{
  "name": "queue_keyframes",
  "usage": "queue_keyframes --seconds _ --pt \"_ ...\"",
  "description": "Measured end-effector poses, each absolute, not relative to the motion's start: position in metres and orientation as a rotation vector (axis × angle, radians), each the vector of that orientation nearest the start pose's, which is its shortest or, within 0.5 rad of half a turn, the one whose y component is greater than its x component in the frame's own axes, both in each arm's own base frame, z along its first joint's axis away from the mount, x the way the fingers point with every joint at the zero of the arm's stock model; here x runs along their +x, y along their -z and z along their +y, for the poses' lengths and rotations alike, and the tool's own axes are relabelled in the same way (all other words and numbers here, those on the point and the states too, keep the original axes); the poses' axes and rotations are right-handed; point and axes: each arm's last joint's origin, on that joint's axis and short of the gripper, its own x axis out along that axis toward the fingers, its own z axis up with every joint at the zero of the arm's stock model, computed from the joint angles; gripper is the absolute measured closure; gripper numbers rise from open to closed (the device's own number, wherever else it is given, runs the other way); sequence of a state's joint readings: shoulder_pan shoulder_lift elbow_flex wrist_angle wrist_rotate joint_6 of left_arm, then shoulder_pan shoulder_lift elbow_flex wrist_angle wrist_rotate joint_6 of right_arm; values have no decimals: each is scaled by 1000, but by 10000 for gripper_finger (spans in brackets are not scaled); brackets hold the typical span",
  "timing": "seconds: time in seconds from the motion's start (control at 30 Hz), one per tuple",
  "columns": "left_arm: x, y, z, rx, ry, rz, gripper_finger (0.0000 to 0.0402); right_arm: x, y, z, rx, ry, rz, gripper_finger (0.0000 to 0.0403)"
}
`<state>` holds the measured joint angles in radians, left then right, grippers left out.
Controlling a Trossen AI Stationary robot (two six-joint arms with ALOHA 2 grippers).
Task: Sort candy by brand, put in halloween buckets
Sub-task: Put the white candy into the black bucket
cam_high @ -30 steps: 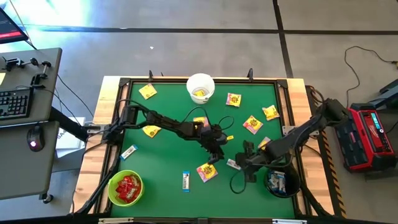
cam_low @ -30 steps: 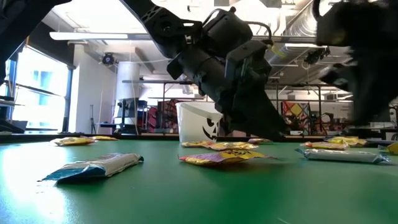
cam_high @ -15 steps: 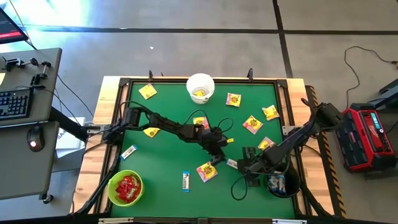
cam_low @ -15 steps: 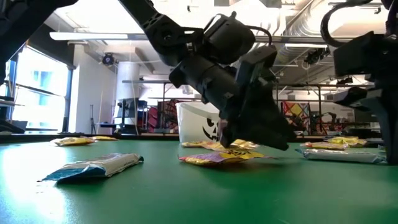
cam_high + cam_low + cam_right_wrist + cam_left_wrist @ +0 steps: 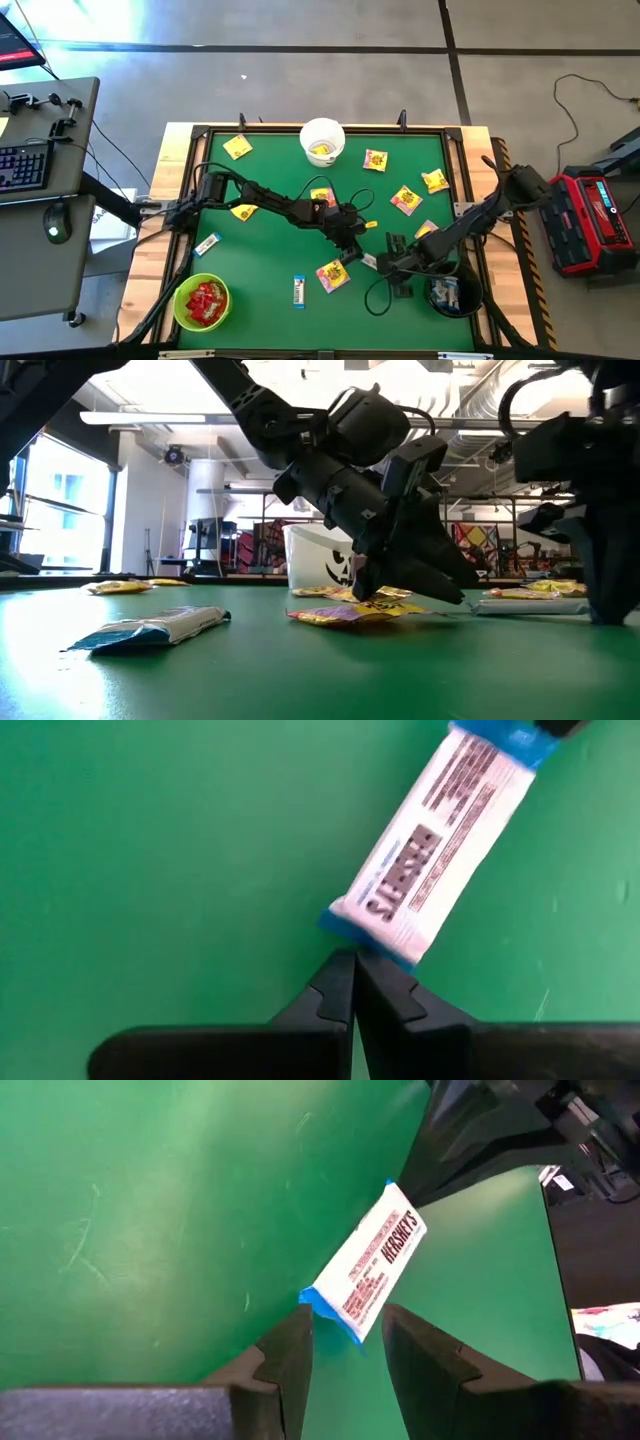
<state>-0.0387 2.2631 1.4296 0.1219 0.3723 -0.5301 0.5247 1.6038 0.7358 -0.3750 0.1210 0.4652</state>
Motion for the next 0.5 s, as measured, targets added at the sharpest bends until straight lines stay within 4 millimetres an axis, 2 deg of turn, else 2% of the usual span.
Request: queue_keyframes --seconds 0.23,0.5 --pt "468 -103 -29 -604 206 799 286 237 -129 124 14 -54 1179 403" --pt "458 -113 -15 -616 133 891 286 238 -129 124 22 -49 1176 403"
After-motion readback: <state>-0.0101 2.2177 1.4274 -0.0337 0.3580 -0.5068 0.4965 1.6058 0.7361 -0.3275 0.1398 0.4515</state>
